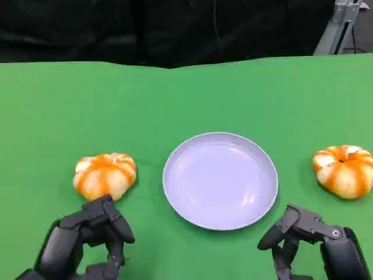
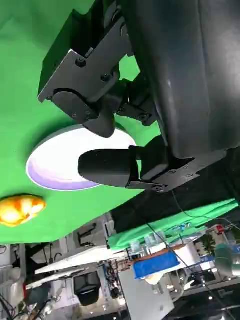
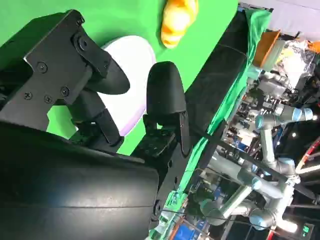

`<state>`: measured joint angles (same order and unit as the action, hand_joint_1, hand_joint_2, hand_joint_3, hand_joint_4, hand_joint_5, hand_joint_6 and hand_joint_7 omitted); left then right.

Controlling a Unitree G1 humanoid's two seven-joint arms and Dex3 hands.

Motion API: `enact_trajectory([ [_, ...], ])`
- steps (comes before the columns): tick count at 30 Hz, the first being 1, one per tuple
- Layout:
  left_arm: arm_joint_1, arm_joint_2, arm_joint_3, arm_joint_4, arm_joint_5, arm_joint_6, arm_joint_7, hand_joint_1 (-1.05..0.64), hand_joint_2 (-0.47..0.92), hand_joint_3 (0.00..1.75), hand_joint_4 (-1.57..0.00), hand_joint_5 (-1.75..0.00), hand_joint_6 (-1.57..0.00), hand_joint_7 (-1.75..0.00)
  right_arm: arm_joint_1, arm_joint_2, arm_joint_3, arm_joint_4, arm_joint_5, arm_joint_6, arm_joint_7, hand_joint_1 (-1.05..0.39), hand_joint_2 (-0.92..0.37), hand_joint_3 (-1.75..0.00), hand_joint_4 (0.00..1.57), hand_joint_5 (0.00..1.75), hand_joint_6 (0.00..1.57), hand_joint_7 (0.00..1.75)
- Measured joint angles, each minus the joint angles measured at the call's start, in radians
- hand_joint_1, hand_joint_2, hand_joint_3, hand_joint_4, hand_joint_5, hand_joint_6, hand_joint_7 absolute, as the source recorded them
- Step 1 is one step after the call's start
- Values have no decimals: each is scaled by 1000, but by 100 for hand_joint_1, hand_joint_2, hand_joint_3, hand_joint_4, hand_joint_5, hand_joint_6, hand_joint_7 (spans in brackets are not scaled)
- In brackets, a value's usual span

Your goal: Grasp the bread from the table and place it into the plate.

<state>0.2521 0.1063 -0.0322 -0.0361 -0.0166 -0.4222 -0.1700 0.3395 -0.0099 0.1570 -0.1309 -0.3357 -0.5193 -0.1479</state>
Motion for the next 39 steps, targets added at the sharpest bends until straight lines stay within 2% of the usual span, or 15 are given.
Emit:
enact_trajectory([
  [17,-4,1,4,6,-1,-2,-15,4,45,130,-79,-175,-75,-155,0,0,0,0,0,0,0,4,-27,-139,90,170,83,132],
  [22,-5,1,8,6,-1,-3,-18,6,47,128,-75,-170,-74,-149,0,0,1,0,0,0,0,3,-28,-139,90,170,83,132],
  [24,-9,3,9,7,-1,-7,-24,5,50,120,-76,-149,-76,-129,0,0,2,0,1,0,0,3,-28,-140,89,171,83,132],
  [26,-17,14,11,7,-1,-5,-35,2,59,97,-74,-128,-76,-106,0,0,2,0,1,0,0,3,-28,-140,90,171,83,132],
  [29,-31,38,17,7,-6,27,-56,1,64,88,-73,-121,-77,-97,0,0,4,0,0,0,0,3,-28,-140,90,171,83,132],
  [30,-35,42,19,7,-10,34,-58,-5,73,65,-66,-101,-68,-74,0,0,4,0,0,0,0,3,-28,-141,90,172,83,132],
  [31,-40,49,19,-6,-8,70,-64,-9,84,40,-66,-82,-69,-48,0,1,5,-1,0,1,0,2,-28,-141,91,172,83,132],
  [32,-46,64,19,-22,3,119,-70,-10,88,31,-66,-76,-69,-38,-1,3,7,-2,-1,4,0,2,-28,-141,91,173,83,132],
  [33,-51,82,19,-43,13,172,-74,-16,90,24,-58,-67,-60,-27,-1,5,9,-3,-3,8,0,3,-28,-141,90,173,84,132],
  [35,-69,121,19,-96,51,279,-85,-25,92,15,-51,-57,-50,-15,-2,8,11,-5,-8,17,0,3,-27,-141,90,173,84,133],
  [39,-150,206,12,-167,158,433,-100,-35,92,9,-47,-50,-45,-8,-9,8,11,-7,-16,17,-2,2,-26,-142,90,172,84,132],
])
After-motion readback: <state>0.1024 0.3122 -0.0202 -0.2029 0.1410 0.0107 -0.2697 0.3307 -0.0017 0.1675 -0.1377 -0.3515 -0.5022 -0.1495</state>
